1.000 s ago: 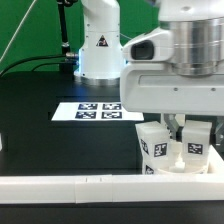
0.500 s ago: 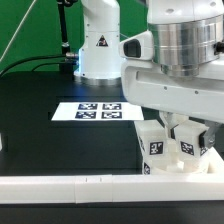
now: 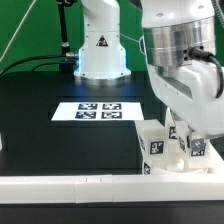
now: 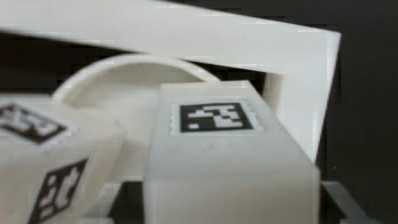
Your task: Assemble stool
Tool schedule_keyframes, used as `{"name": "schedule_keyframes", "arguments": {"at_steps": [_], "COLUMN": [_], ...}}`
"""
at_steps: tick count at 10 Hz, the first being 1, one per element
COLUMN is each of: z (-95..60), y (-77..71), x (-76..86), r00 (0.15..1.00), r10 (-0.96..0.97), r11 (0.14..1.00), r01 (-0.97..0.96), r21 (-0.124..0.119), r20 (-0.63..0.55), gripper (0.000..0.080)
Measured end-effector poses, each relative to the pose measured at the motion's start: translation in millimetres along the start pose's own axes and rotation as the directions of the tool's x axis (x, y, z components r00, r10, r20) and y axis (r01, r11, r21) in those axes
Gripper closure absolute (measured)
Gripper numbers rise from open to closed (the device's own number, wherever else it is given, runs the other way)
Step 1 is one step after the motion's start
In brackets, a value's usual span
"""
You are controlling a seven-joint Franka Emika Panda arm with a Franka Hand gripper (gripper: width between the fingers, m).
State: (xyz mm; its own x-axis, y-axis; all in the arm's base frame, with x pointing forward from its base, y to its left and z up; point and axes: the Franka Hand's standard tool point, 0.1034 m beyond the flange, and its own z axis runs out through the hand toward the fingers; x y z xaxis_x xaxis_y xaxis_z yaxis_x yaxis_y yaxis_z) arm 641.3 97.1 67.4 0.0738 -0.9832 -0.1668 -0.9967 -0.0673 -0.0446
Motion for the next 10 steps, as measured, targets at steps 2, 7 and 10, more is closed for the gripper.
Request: {"name": "schedule_keyframes", "arguments": {"at_steps": [2,7,10], "z": [0.5,4.4,4.1], "y": [0.9,-6.2,-6.0], "x": [0.3,-19.3,-19.9], "r00": [0.984,0.813,0.822], "r10": [0.178,0.575,0.561], "r11": [0.984,0.809,0.815], "r01": [-0.178,-0.582,-0.569], "r21": [-0.002,0.086,0.107], "r20": [0.007,0.098,0.099], "gripper": [0.0456,0.0456,0.0447]}}
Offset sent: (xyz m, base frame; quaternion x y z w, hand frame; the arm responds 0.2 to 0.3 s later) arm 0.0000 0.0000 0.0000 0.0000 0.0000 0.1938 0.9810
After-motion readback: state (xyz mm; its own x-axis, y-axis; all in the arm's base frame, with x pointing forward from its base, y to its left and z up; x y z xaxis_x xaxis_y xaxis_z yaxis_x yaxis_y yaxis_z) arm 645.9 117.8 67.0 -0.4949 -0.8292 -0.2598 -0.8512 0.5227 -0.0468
